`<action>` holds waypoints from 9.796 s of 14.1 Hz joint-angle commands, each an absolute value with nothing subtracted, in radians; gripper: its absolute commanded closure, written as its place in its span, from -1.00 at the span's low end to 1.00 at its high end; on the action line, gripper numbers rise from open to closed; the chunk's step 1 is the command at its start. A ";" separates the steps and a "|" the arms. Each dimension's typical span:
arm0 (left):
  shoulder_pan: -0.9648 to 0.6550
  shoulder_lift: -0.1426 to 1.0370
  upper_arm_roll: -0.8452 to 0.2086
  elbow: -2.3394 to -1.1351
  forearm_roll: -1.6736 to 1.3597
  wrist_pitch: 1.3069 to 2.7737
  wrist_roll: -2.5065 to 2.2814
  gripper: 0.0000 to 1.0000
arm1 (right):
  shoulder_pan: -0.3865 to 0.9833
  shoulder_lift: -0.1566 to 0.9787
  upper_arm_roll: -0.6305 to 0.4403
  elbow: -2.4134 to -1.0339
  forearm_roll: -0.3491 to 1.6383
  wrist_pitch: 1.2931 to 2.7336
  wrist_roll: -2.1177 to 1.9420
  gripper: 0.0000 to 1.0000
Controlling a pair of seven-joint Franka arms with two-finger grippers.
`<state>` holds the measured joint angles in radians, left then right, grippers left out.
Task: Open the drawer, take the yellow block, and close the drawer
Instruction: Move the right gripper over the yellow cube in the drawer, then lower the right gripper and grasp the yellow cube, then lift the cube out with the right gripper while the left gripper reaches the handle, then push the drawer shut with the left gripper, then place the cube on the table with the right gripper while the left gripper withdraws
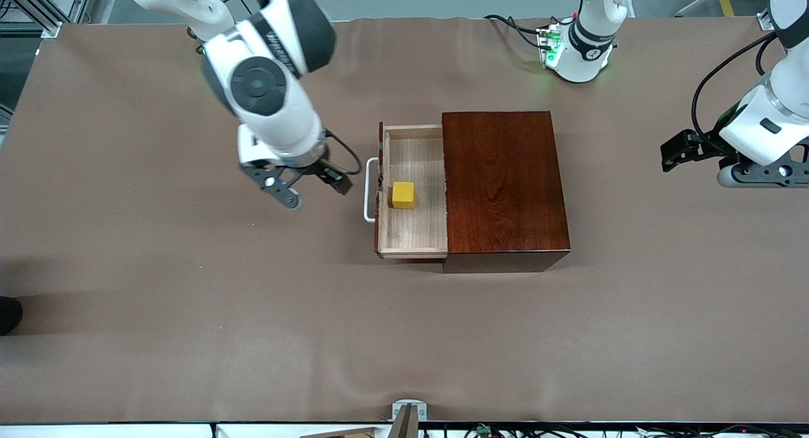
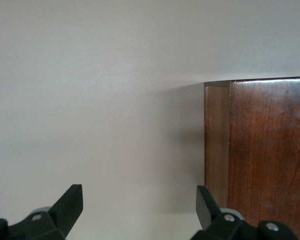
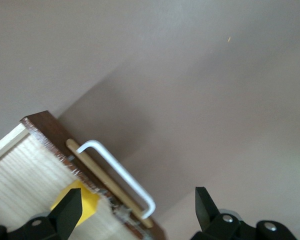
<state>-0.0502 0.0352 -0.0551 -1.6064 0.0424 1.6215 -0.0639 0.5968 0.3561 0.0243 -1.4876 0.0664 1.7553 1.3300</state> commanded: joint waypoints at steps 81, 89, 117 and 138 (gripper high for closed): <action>-0.613 0.724 -0.375 -1.270 0.129 2.215 0.511 -1.00 | -0.047 0.379 0.009 -1.445 -0.057 1.759 -0.040 1.00; -0.729 0.747 -0.224 -1.275 0.129 2.163 0.551 -1.00 | -0.124 0.570 0.009 -1.448 -0.051 1.923 -0.048 1.00; -0.729 0.683 -0.166 -1.272 0.351 1.500 0.534 -1.00 | -0.126 0.664 0.017 -1.770 0.035 2.387 0.006 0.44; -0.224 0.279 -0.170 -1.290 -0.032 1.527 -0.492 -1.00 | -0.094 0.322 0.018 -1.697 0.017 1.956 -0.075 -1.00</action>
<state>-0.2569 0.3381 -0.1620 -1.2453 -0.0057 1.5790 -0.4530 -0.1028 0.3881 0.0171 -1.7076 0.0200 2.0506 -0.0694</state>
